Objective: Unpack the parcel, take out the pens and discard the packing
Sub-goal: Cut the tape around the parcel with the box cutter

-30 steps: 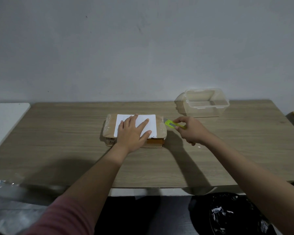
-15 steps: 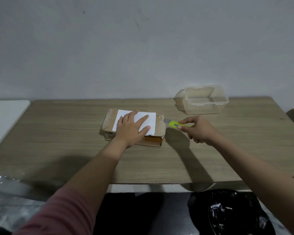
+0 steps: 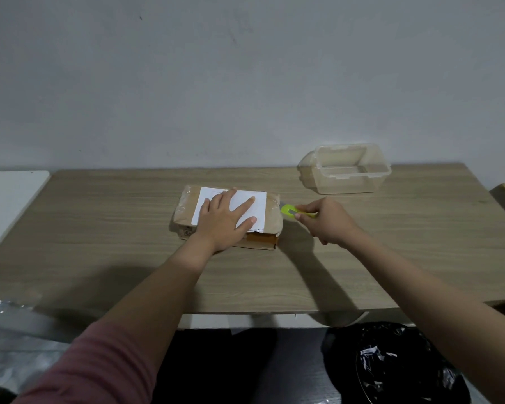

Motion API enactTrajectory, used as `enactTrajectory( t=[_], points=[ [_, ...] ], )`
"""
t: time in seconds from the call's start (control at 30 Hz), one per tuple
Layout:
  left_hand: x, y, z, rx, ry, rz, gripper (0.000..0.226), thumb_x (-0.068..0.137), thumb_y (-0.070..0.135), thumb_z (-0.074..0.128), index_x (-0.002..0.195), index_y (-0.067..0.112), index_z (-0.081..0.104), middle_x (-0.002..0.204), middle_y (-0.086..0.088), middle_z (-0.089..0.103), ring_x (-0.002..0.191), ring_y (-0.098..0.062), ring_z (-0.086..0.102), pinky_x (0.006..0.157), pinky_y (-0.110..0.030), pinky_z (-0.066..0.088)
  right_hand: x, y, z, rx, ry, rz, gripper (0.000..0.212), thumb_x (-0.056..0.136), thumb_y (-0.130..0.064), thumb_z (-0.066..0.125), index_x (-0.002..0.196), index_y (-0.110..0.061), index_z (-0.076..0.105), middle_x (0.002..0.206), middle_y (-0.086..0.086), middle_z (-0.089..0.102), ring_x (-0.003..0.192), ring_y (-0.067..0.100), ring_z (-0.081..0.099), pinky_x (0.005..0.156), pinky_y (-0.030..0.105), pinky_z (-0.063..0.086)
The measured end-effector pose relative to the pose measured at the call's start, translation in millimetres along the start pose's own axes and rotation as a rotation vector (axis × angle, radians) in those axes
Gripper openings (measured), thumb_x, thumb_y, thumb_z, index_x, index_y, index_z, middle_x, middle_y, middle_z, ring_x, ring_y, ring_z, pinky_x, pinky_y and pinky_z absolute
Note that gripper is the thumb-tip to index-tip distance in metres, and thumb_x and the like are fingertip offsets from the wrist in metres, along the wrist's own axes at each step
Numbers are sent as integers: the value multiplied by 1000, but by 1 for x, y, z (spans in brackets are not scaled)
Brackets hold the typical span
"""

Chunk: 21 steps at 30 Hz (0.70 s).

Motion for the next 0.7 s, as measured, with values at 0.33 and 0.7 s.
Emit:
enactTrajectory(
  t=[0.33,0.7],
  points=[
    [1,-3,-2,-61,-5,-74,55,91,61,29,144,46,22,157,-2,15,144,-27,10,117,-50,5,-19,0,2,-4,-50,-45,32,94,-25,55,123,-15,64,44,-18,47,27,8,45,38,19,38],
    [-1,0,-3,-67,-24,-66,55,91,62,31,143,48,23,157,-2,14,144,-27,10,118,-49,4,-41,7,13,124,-73,-26,35,95,-19,54,128,-9,58,60,-24,36,25,4,39,33,16,34]
  ],
)
Point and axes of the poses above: each hand's wrist, its own x-axis towards the middle knuckle, its own z-axis out of the palm, y = z × x, the point moved 9 cm from there along x, towards the middle knuckle
